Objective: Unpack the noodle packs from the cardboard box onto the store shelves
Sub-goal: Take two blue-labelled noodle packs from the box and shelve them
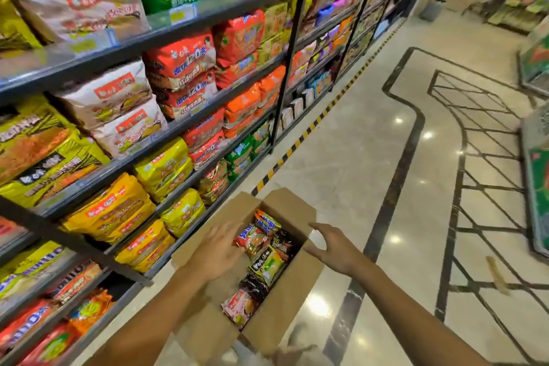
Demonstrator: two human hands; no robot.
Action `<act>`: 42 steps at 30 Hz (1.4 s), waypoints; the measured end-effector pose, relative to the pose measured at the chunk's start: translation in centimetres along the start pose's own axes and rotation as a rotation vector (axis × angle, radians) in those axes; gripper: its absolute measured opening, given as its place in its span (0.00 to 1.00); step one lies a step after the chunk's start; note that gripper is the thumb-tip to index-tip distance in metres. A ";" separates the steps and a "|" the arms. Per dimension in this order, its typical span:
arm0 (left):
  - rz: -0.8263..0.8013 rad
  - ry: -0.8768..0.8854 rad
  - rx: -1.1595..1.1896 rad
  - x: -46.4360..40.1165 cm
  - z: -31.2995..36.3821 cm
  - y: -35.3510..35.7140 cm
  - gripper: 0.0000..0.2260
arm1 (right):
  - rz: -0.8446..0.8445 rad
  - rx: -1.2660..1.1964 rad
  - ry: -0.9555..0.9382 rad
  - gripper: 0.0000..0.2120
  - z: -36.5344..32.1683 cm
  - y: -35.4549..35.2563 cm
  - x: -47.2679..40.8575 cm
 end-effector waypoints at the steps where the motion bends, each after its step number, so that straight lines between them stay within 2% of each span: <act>1: -0.003 -0.025 0.016 -0.6 -0.6 0.5 0.28 | -0.022 0.000 -0.011 0.33 0.3 -0.1 -1.6; 5: -0.022 -0.142 0.087 -3.5 -2.5 2.9 0.35 | -0.131 -0.030 -0.043 0.31 1.2 0.0 -8.7; 8: -0.024 -0.283 0.150 -6.8 -3.8 4.7 0.29 | -0.217 -0.038 -0.062 0.31 2.7 0.8 -14.8; 11: -0.042 -0.365 0.197 -11.1 -5.3 8.4 0.30 | -0.286 -0.079 -0.037 0.30 5.6 2.3 -21.2; 13: -0.084 -0.431 0.227 -14.0 -6.4 11.3 0.28 | -0.330 -0.103 -0.013 0.29 7.9 3.8 -25.1; 19: -0.082 -0.570 0.227 -21.9 -11.5 20.4 0.22 | -0.395 -0.153 0.062 0.32 17.6 11.8 -36.8; 24: -0.051 -0.598 0.329 -25.9 -16.6 30.9 0.27 | -0.394 -0.178 0.114 0.32 25.0 19.1 -43.4; 27: -0.119 -0.621 0.371 -27.9 -18.5 37.1 0.27 | -0.389 -0.180 0.163 0.32 29.6 24.0 -46.7; 32: -0.099 -0.595 0.447 -30.9 -21.7 44.7 0.26 | -0.394 -0.152 0.224 0.35 35.4 32.1 -52.1; 38: -0.059 -0.656 0.500 -30.3 -24.1 52.8 0.25 | -0.340 -0.221 0.323 0.42 39.7 40.3 -57.4; 42: -0.091 -0.631 0.517 -29.0 -23.8 57.5 0.28 | -0.221 -0.153 0.293 0.39 41.0 43.4 -59.2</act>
Point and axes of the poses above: each hand's wrist, its own x-axis away from the middle knuckle, its own y-axis out of the palm, z = x × y, the point moved 10 cm from there along -x, towards the middle knuckle, and after that the axes turned 10 degrees about -x, right-handed, at the moved point
